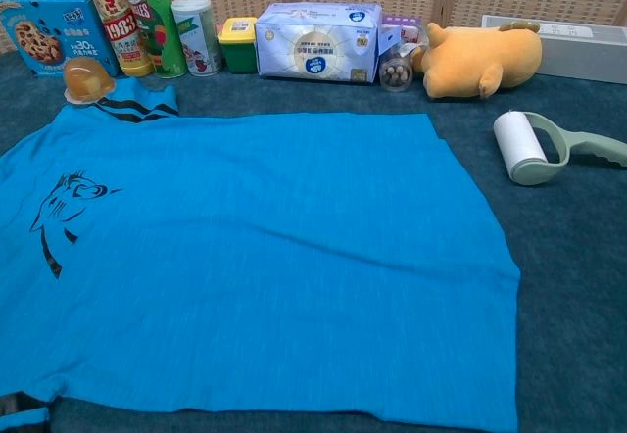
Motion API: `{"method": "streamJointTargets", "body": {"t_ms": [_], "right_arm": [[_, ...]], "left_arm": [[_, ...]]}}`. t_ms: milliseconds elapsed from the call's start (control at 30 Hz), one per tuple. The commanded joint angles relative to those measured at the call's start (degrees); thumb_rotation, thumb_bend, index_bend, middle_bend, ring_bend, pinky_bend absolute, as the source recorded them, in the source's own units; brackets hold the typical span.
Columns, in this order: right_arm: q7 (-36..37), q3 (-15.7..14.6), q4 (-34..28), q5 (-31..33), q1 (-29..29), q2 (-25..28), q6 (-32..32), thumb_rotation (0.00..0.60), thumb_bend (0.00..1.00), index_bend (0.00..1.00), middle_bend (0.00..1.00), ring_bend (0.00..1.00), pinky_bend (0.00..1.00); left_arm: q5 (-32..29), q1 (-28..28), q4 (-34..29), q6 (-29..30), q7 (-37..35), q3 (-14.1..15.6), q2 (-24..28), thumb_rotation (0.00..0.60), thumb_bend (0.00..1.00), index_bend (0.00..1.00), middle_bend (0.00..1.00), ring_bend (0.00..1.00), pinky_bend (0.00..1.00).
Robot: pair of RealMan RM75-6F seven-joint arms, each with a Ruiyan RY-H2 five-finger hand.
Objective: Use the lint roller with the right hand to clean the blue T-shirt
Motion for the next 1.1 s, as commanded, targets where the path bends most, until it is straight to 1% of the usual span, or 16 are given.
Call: {"method": "streamJointTargets", "body": {"t_ms": [33, 200, 267, 333, 467, 533, 633, 667, 833, 900, 1000, 1100], "right_arm": [[0.88, 0.03, 0.32, 0.29, -0.68, 0.33, -1.28, 0.600, 0.00, 0.10, 0.03, 0.00, 0.01], [3.05, 0.75, 0.87, 0.97, -0.66, 0.54, -1.94, 0.600, 0.00, 0.10, 0.03, 0.00, 0.01], [5.30, 1.54, 0.39, 1.48, 0.31, 0.52, -3.46, 0.600, 0.00, 0.09, 0.03, 0.00, 0.01], [7.03, 2.85, 0.52, 2.35, 3.17, 0.80, -7.86, 0.600, 0.00, 0.09, 0.03, 0.00, 0.01], [8.26, 4.66, 1.95, 3.79, 7.01, 0.42, -13.61, 0.600, 0.00, 0.05, 0.03, 0.00, 0.02], [9.51, 5.71, 3.19, 5.03, 9.53, -0.15, -17.81, 0.600, 0.00, 0.05, 0.04, 0.00, 0.04], [11.65, 7.79, 7.51, 7.49, 14.64, -2.78, -25.79, 0.600, 0.00, 0.05, 0.06, 0.02, 0.07], [12.04, 8.04, 8.70, 7.87, 15.36, -3.49, -26.87, 0.600, 0.00, 0.05, 0.07, 0.03, 0.07], [12.21, 8.52, 15.30, 9.75, 18.41, -7.28, -32.25, 0.600, 0.08, 0.11, 0.11, 0.06, 0.11], [12.86, 8.43, 17.34, 9.94, 18.99, -8.52, -33.23, 0.600, 0.09, 0.11, 0.13, 0.08, 0.13], [14.17, 8.02, 19.04, 9.83, 19.50, -9.63, -34.43, 0.600, 0.10, 0.11, 0.15, 0.09, 0.14], [16.18, 6.89, 19.99, 8.89, 20.62, -10.06, -37.07, 0.600, 0.10, 0.12, 0.17, 0.10, 0.17]], "left_arm": [[0.26, 0.06, -0.23, 0.05, 0.54, 0.09, -0.17, 0.600, 0.12, 0.00, 0.00, 0.00, 0.09], [0.57, 0.25, -0.45, 0.08, 1.87, 0.29, -0.59, 0.600, 0.12, 0.00, 0.00, 0.00, 0.09], [0.16, 0.20, -0.50, -0.07, 2.34, 0.10, -0.78, 0.600, 0.12, 0.00, 0.00, 0.00, 0.09], [-0.96, -0.14, -0.75, -0.53, 3.06, -0.54, -1.15, 0.600, 0.12, 0.00, 0.00, 0.00, 0.09], [-1.72, -0.75, -1.04, -1.39, 3.63, -1.05, -1.35, 0.600, 0.12, 0.00, 0.00, 0.00, 0.09], [-2.29, -1.22, -1.30, -2.19, 3.83, -1.31, -1.31, 0.600, 0.12, 0.00, 0.00, 0.00, 0.09], [-4.04, -2.04, -1.88, -4.02, 4.43, -1.75, -1.24, 0.600, 0.12, 0.00, 0.00, 0.00, 0.09], [-4.40, -2.14, -2.10, -4.27, 4.42, -1.82, -1.19, 0.600, 0.12, 0.00, 0.00, 0.00, 0.09], [-5.95, -2.41, -2.74, -4.78, 5.03, -2.34, -1.18, 0.600, 0.12, 0.00, 0.00, 0.00, 0.09], [-6.39, -2.51, -2.97, -4.97, 5.52, -2.45, -1.31, 0.600, 0.12, 0.00, 0.00, 0.00, 0.09], [-6.95, -2.69, -3.19, -5.31, 6.34, -2.61, -1.52, 0.600, 0.12, 0.00, 0.00, 0.00, 0.09], [-8.17, -3.18, -3.64, -6.21, 7.77, -2.98, -1.86, 0.600, 0.12, 0.00, 0.00, 0.00, 0.09]]}}
